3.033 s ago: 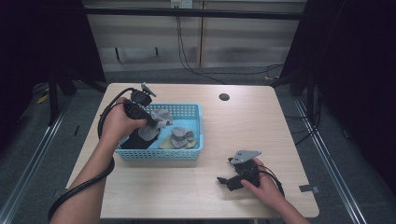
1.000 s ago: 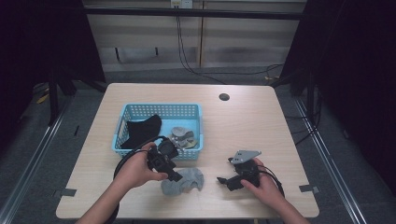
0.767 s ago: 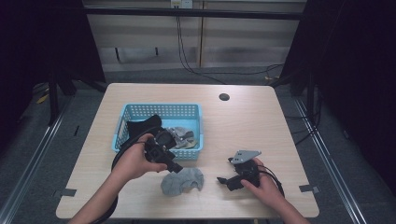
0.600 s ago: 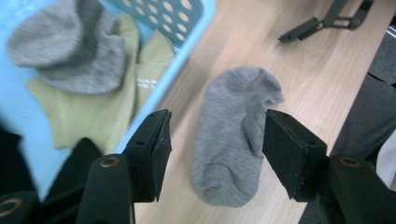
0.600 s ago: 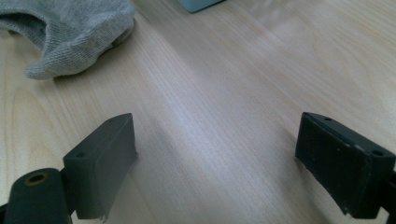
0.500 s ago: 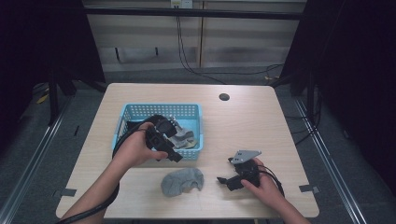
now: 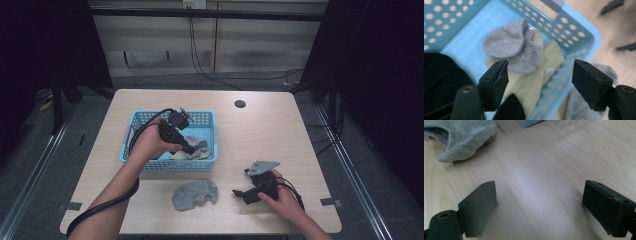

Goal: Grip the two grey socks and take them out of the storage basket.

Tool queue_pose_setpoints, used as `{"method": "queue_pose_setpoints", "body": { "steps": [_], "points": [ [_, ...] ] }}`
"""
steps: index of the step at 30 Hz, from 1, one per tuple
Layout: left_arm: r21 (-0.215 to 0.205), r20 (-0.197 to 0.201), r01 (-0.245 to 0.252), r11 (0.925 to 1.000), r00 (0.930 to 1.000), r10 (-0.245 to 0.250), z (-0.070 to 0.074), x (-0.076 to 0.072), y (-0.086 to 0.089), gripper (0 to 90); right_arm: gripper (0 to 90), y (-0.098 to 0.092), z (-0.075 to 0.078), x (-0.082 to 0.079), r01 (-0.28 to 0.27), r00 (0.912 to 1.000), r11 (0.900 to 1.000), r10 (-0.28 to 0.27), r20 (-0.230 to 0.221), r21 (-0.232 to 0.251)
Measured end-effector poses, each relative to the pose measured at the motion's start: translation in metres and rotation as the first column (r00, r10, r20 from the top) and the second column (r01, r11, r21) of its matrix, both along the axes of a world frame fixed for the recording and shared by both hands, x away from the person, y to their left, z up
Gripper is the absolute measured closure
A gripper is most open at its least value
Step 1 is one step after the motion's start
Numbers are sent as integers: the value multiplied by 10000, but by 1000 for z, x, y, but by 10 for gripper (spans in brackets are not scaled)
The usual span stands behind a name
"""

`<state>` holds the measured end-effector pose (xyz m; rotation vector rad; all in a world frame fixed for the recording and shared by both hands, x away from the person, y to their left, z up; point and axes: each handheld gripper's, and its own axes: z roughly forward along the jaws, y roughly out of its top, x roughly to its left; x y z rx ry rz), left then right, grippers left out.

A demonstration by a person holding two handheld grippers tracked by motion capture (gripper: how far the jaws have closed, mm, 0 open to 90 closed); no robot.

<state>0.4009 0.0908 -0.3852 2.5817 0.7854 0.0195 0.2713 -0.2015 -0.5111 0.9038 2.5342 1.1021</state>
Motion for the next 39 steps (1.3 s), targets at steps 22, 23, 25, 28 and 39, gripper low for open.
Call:
{"method": "queue_pose_setpoints", "body": {
  "steps": [22, 23, 25, 28, 39],
  "points": [
    [-351, -88, -980, 9946, 9952, 977, -52, 36, -21, 233, 117, 0, 0, 1, -22, 10000, 10000, 22, -25, 3],
    [-297, -188, -950, 9950, 9954, 944, -54, 36, -22, 233, 117, 1, 0, 1, -24, 10000, 10000, 24, -18, 1],
    [-276, -221, -1010, 9945, 9947, 1004, -58, 36, -24, 233, 117, 1, 0, 1, -22, 10000, 10000, 22, -18, 1],
    [-234, -314, -1076, 9939, 9938, 1068, -61, 37, -24, 233, 117, 1, 0, 1, -13, 10000, 10000, 13, -14, 0],
    [659, -531, -1023, 9926, 9930, 1059, -73, 41, -28, 298, 117, 1, 0, 1, -28, 10000, 10000, 28, -23, 10]
  ]
}}
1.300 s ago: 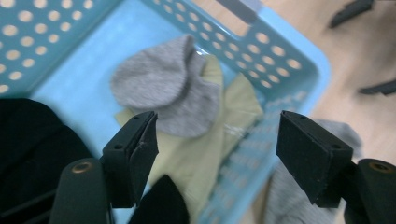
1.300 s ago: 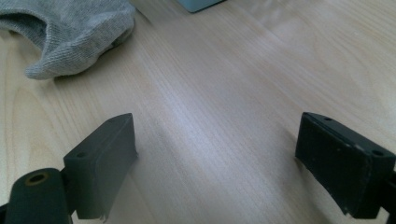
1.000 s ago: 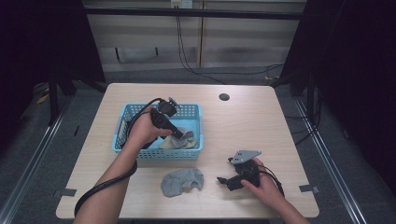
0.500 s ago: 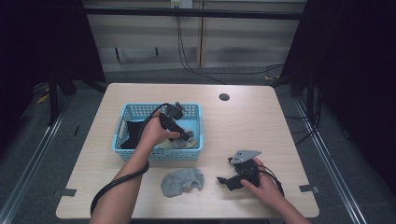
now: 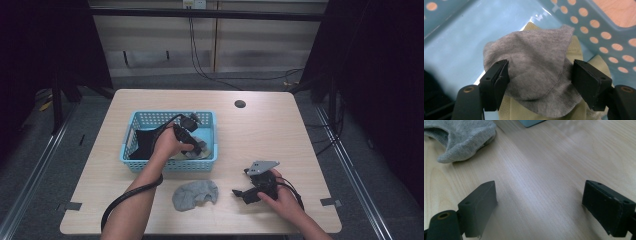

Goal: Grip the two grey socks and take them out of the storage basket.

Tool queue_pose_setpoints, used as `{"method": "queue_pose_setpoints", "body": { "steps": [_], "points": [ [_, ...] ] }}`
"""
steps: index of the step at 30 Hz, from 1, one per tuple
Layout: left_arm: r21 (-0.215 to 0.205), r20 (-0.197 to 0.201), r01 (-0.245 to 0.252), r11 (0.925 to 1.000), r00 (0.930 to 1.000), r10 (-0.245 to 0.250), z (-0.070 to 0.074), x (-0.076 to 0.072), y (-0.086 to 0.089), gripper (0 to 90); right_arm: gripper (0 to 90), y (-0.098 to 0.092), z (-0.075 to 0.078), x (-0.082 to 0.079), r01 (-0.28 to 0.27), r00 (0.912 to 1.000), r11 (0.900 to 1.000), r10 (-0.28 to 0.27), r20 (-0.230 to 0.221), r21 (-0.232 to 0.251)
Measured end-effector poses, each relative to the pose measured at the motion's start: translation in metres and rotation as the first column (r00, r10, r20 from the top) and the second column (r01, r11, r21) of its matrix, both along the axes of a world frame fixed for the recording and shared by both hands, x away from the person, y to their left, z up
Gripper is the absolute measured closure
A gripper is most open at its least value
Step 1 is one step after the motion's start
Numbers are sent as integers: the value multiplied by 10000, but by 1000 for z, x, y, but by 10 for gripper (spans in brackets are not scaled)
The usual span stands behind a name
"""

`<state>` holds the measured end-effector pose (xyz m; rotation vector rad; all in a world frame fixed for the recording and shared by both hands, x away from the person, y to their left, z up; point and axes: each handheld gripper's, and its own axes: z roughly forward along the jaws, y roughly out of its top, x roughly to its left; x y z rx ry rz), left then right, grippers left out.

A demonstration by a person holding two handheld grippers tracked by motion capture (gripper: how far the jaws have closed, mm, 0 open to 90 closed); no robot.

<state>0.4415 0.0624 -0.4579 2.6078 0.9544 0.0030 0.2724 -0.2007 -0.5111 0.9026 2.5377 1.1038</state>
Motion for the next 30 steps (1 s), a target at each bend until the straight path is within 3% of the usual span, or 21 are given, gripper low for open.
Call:
{"method": "queue_pose_setpoints", "body": {
  "steps": [3, 5, 12, 15, 18, 30],
  "points": [
    [422, 38, 25, 9991, 10000, -26, -3, 0, -3, 358, 117, 0, 0, 0, -2, 10000, 10000, 2, 0, -2],
    [792, 262, 15, 9969, 9997, -35, -4, 0, -3, 448, 117, 0, 0, 0, -1, 10000, 10000, 1, 4, 1],
    [992, 305, -307, 9946, 9991, 278, -4, 1, -1, 641, 117, 0, 0, 0, -12, 10000, 10000, 12, 2, 0],
    [809, 113, -631, 9947, 9980, 624, 1, 3, 2, 781, 117, 0, 0, 0, -8, 10000, 10000, 8, 1, 2],
    [522, -66, -756, 9958, 9971, 760, 7, 3, 8, 817, 117, 0, 0, 0, -14, 10000, 10000, 14, 33, -10],
    [-230, 99, -699, 9973, 9975, 701, 45, -1, 34, 827, 117, 0, 0, 0, -5, 10000, 10000, 5, 82, -11]
  ]
}}
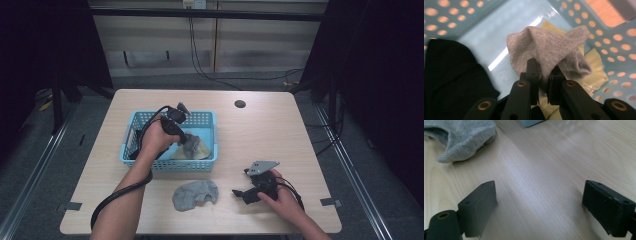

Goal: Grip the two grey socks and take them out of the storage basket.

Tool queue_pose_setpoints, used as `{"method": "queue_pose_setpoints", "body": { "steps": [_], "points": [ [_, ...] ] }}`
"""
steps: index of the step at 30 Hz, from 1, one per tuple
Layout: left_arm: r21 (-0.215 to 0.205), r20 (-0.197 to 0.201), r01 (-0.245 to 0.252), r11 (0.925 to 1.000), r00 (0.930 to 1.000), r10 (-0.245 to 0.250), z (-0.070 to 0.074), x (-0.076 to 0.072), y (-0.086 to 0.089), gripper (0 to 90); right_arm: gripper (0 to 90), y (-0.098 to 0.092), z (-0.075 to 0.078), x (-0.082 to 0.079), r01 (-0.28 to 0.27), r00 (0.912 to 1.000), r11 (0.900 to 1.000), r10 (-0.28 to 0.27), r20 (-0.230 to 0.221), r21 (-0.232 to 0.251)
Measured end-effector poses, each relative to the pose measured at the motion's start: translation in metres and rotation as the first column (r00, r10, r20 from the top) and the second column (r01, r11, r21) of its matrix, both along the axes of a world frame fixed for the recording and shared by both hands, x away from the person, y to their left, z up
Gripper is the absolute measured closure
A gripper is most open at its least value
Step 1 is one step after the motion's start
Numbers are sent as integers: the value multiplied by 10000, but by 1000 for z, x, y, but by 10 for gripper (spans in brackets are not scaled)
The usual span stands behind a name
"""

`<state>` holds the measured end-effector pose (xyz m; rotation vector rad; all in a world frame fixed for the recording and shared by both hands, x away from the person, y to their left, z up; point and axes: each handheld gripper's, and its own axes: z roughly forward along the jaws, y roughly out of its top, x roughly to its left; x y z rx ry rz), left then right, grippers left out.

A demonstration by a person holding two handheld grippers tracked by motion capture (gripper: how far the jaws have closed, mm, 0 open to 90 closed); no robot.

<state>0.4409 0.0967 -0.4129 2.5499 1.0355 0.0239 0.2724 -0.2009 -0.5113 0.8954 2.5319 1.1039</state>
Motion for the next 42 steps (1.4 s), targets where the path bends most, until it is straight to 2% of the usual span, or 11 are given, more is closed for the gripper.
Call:
{"method": "queue_pose_setpoints", "body": {
  "steps": [6, 9, 13, 18, 26, 32, 37, 42],
  "points": [
    [-363, 150, -119, 9993, 9998, 124, 20, -2, 8, 826, 117, 0, 0, 0, 4, 10000, 10000, -4, -5, 6],
    [-326, 206, -110, 9994, 9997, 116, 29, -5, 10, 826, 117, 0, 0, 0, -3, 10000, 10000, 3, -61, 14],
    [-221, 297, 215, 9995, 9993, -208, 41, -10, 11, 826, 117, 0, 0, 0, -4, 10000, 10000, 4, -70, 22],
    [-150, 325, 388, 9991, 9987, -383, 53, -14, 13, 826, 117, 0, 0, 0, 2, 10000, 10000, -2, -66, 9],
    [-39, 174, 896, 9960, 9958, -895, 72, -22, 17, 826, 117, 0, 0, 0, 2, 10000, 10000, -2, -78, 11],
    [-85, 80, 1288, 9916, 9916, -1288, 82, -32, 21, 825, 117, 0, 0, 0, -1, 10000, 10000, 1, -78, 15],
    [-97, -18, 1485, 9889, 9889, -1485, 85, -41, 24, 826, 117, 0, 0, 0, -4, 10000, 10000, 4, -72, 6],
    [96, -222, 1891, 9819, 9818, -1889, 88, -53, 25, 825, 117, 0, 0, 0, -7, 10000, 10000, 7, -70, 4]
  ]
}}
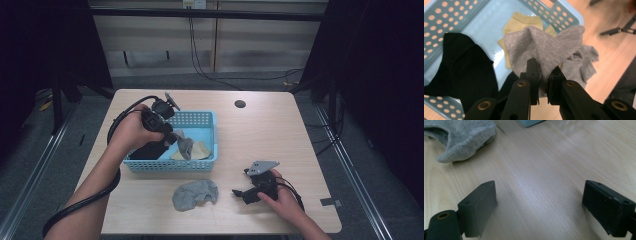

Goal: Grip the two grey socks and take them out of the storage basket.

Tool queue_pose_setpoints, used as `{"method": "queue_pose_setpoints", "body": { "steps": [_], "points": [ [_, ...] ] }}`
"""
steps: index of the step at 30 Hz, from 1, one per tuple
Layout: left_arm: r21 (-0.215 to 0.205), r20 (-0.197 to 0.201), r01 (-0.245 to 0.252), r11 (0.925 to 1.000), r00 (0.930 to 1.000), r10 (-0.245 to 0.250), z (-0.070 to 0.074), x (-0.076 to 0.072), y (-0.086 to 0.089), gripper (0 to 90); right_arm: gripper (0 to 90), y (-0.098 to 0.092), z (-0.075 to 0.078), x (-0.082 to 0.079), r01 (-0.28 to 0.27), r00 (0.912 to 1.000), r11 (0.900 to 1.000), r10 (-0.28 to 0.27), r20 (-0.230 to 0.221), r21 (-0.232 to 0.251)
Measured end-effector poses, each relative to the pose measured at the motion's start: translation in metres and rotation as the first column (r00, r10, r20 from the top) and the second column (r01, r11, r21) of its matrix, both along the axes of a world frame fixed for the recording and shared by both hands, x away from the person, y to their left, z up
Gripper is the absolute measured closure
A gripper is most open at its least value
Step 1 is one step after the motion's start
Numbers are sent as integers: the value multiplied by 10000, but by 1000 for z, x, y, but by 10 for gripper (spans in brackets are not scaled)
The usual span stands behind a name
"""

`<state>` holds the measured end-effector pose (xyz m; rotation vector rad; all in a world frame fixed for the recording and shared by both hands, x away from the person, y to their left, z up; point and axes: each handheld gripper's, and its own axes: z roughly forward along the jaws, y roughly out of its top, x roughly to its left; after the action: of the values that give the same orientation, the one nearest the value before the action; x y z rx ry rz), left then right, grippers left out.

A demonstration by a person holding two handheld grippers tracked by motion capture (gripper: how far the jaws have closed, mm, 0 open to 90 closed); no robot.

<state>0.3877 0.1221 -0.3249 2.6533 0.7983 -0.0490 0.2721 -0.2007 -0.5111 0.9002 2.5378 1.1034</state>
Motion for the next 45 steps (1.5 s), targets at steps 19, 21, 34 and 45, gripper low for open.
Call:
{"method": "queue_pose_setpoints", "body": {
  "steps": [19, 21, 34, 45],
  "points": [
    [-120, 12, 1097, 9939, 9940, -1097, 0, -45, 3, 824, 116, 0, 0, 0, 3, 10000, 10000, -3, 10, 6],
    [-168, -47, 1113, 9936, 9938, -1114, -3, -48, 2, 823, 117, 0, 0, 0, 2, 10000, 10000, -2, 8, 5],
    [-175, -222, 1415, 9898, 9896, -1418, -22, -59, 2, 820, 117, 0, 0, 0, 18, 10000, 10000, -18, -37, 9],
    [5, -263, 1549, 9879, 9876, -1549, -35, -69, 4, 817, 117, 0, 0, 0, -1, 10000, 10000, 1, -28, -15]
  ]
}}
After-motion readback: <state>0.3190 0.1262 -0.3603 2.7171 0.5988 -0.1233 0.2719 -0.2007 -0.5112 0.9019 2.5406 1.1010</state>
